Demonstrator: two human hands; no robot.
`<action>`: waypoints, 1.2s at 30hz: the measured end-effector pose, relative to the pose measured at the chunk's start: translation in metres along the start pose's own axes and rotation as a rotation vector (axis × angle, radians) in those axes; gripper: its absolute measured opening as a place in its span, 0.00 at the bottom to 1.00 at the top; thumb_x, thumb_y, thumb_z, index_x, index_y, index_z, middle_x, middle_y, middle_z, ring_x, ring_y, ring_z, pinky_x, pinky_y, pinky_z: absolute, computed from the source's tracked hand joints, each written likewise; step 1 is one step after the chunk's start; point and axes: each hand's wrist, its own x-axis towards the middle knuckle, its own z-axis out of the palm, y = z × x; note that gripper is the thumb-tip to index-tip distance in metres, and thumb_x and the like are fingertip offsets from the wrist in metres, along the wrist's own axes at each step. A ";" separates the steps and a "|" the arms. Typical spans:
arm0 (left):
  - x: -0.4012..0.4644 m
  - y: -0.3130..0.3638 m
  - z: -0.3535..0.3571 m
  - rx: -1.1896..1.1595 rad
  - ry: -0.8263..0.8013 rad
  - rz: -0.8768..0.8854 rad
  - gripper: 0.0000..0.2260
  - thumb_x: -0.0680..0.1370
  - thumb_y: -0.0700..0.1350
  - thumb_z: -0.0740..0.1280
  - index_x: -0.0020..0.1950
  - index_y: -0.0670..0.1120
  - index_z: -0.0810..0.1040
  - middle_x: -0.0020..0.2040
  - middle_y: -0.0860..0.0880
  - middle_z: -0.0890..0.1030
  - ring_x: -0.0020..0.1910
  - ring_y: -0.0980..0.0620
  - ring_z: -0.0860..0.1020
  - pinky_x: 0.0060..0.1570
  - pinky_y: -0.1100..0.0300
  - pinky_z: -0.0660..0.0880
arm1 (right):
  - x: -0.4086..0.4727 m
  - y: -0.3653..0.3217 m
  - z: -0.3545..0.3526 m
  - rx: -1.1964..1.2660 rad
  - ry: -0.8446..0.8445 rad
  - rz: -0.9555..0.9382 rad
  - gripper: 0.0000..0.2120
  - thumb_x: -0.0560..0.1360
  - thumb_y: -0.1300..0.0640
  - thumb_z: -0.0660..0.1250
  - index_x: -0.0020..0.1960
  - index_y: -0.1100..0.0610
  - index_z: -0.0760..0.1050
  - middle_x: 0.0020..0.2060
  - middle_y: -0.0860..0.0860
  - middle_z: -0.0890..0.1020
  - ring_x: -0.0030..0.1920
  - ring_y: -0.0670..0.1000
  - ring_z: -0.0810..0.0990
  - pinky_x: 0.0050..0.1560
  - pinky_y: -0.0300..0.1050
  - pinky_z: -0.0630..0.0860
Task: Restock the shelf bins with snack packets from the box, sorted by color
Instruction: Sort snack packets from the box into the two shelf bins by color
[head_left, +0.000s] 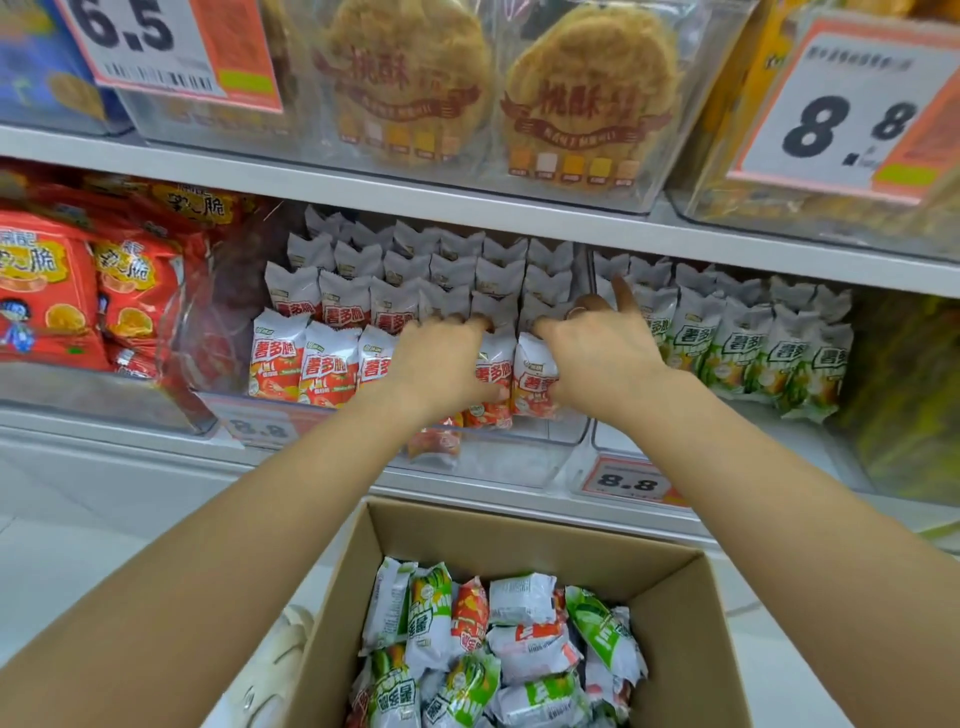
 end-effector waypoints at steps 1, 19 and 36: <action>0.002 0.001 0.003 -0.032 0.011 -0.012 0.31 0.69 0.60 0.73 0.66 0.47 0.70 0.60 0.45 0.77 0.59 0.42 0.75 0.53 0.52 0.70 | -0.001 0.000 0.002 -0.001 0.006 -0.004 0.20 0.73 0.48 0.66 0.64 0.49 0.71 0.56 0.53 0.79 0.67 0.56 0.68 0.74 0.62 0.44; 0.001 -0.022 -0.016 -0.260 0.144 0.148 0.28 0.72 0.53 0.73 0.68 0.45 0.69 0.64 0.44 0.74 0.62 0.45 0.72 0.57 0.54 0.72 | 0.003 -0.013 0.007 -0.052 0.047 0.086 0.25 0.73 0.45 0.67 0.66 0.53 0.69 0.61 0.55 0.76 0.66 0.57 0.69 0.73 0.59 0.51; 0.000 -0.050 -0.024 0.373 -0.347 -0.004 0.40 0.65 0.69 0.70 0.69 0.48 0.68 0.67 0.43 0.69 0.67 0.42 0.66 0.67 0.47 0.61 | -0.078 -0.019 0.063 0.714 0.219 0.127 0.38 0.80 0.44 0.56 0.77 0.48 0.33 0.78 0.53 0.54 0.74 0.54 0.61 0.66 0.49 0.66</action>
